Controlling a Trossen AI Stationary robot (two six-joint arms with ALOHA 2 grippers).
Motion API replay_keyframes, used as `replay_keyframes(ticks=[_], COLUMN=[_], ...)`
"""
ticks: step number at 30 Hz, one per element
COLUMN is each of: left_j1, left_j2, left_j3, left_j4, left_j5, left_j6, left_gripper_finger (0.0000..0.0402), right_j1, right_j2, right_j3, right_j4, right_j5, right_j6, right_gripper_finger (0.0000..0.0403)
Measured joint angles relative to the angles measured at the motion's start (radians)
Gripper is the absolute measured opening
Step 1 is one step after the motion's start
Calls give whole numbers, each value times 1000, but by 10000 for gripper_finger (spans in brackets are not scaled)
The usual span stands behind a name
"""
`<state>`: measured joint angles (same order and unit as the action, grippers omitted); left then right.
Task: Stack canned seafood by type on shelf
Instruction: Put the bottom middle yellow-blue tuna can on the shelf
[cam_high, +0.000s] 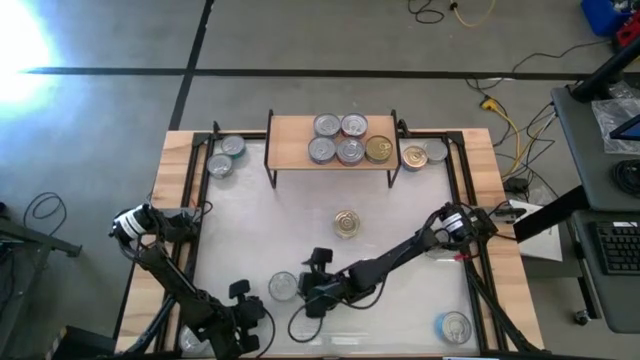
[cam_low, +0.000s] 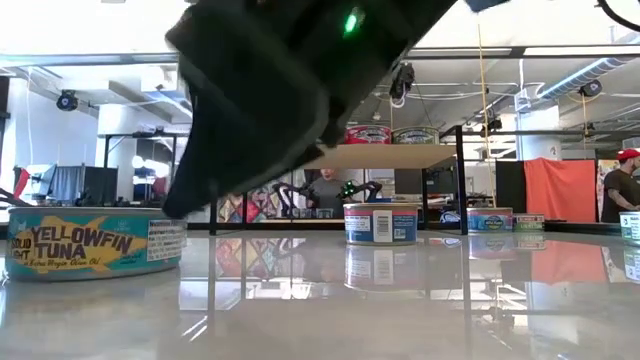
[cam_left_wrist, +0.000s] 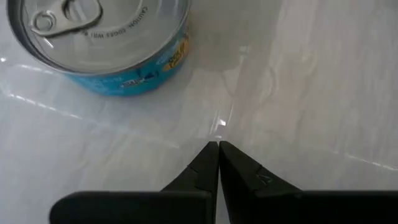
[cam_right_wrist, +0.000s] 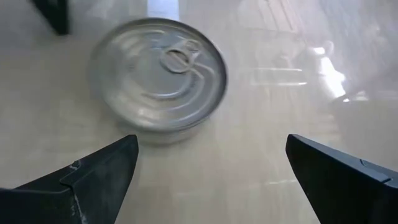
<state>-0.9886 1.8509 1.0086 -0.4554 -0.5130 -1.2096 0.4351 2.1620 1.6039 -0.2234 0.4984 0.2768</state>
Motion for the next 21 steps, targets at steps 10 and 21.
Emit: replay_keyframes(ticks=[10,21], left_j1=[-82,-68], left_j2=[-66,-67], left_j3=[20,10], left_j4=[-11,-15], left_j5=[-83,-87], left_j6=[-5,-18], left_gripper_finger=[0,0], right_j1=[39,50], right_j2=[-43,-36], right_j3=[7,6], right_j4=[6,20], right_j5=[25,25], right_j6=[2,18], right_gripper_finger=[400,400])
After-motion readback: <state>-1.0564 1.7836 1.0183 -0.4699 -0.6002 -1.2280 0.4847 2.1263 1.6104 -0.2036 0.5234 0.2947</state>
